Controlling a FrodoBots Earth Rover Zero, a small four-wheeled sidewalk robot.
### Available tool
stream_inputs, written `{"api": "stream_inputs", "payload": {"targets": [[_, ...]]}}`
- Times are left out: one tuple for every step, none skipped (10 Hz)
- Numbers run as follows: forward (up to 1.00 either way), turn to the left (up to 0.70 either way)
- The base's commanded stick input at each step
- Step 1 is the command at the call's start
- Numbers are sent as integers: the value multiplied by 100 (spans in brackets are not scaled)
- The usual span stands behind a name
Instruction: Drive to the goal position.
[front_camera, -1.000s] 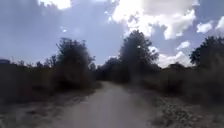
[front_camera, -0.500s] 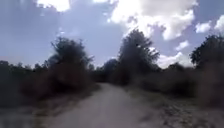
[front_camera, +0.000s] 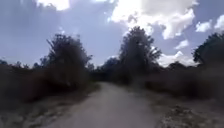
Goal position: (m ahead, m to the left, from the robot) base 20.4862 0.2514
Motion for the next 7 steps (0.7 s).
{"api": "stream_inputs", "payload": {"targets": [[85,0],[85,0],[85,0],[85,0],[85,0],[85,0],[85,0]]}}
